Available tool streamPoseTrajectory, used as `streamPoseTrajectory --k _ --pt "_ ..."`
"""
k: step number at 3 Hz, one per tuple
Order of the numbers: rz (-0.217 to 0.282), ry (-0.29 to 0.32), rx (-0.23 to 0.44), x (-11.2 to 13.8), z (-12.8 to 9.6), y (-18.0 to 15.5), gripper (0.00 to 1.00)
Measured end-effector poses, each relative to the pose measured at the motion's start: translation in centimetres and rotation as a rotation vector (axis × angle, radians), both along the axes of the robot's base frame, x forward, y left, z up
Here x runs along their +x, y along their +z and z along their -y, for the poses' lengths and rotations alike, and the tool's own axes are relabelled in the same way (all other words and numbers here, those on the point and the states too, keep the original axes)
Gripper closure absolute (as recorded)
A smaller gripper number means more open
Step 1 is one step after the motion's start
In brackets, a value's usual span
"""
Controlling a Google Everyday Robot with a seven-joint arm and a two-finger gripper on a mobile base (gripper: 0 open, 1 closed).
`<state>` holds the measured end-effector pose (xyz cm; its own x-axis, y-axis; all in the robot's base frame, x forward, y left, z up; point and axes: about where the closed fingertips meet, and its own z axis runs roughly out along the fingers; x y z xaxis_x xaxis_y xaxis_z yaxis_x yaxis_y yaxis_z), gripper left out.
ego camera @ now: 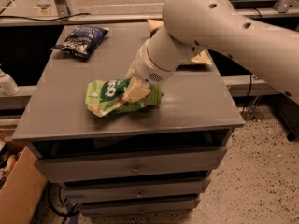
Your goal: Move green rice chip bag near blue chip bag
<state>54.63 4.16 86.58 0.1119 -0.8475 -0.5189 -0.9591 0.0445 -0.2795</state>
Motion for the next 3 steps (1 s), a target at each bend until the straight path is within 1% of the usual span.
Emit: streamPoseTrajectory --k 1,2,3 --pt "0.072 0.008 0.027 2.5 -1.0 4.8 1.0" --pt "0.072 0.008 0.027 2.5 -1.0 4.8 1.0" --pt "0.102 -0.036 0.029 3.9 -0.2 4.5 1.0"
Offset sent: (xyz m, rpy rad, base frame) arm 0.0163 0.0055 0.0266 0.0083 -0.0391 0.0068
